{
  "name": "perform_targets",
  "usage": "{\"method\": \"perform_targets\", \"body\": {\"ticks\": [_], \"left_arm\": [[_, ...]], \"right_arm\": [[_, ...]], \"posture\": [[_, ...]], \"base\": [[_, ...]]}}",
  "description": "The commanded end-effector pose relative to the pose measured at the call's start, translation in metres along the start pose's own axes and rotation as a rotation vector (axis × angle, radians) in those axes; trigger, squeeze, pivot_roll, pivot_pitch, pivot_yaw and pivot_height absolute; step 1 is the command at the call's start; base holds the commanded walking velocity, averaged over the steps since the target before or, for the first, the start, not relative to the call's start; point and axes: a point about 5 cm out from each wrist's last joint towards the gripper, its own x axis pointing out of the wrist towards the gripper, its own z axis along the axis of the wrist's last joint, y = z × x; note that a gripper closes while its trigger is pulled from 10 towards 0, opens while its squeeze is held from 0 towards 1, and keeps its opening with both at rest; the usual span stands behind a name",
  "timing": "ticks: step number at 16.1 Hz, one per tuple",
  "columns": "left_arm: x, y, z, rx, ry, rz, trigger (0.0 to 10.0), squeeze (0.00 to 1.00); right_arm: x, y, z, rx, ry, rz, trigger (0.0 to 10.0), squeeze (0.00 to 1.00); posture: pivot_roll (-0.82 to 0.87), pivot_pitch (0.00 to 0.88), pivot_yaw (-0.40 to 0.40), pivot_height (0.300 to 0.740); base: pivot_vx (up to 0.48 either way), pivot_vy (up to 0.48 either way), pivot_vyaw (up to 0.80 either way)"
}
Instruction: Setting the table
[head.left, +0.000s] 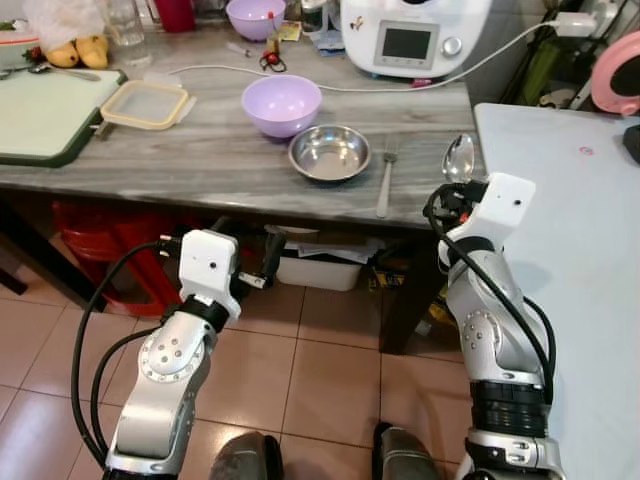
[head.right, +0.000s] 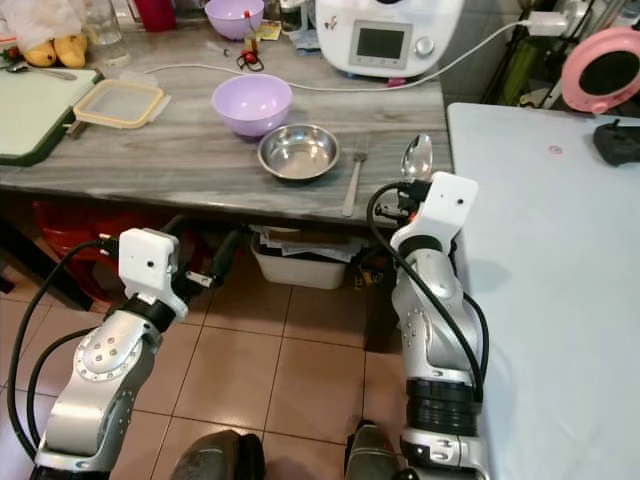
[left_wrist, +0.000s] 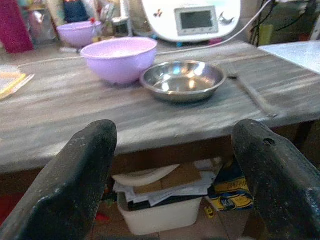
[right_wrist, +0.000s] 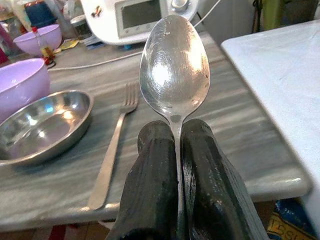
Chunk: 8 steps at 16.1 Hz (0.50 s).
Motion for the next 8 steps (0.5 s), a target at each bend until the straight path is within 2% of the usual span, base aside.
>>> {"method": "perform_targets", "body": {"ticks": [1,7,8], "left_arm": [[0.0006,-0.0016,0.0063,0.002,-0.032,-0.012,10.0,0.00],[0.0007,-0.0026,0.0061,-0.003,-0.035,-0.025,10.0,0.00],[0.0002,-0.0027,0.0057,-0.004,-0.033,-0.026,10.0,0.00]], "right_arm": [[-0.0018,-0.0004,0.0086,-0.005,-0.043,-0.004,10.0,0.00],[-0.0026,-0.0022,0.0073,-0.012,-0.041,-0.002,10.0,0.00],[-0.0022,-0.0017,0.0055,-0.011,-0.030,-0.003,10.0,0.00]], "posture": [[0.01,0.117,0.051,0.740],[0.00,0.110,0.050,0.740],[0.00,0.111,0.050,0.740]], "base": [[0.356,0.000,0.00],[0.411,0.000,0.00],[0.412,0.000,-0.42]]}}
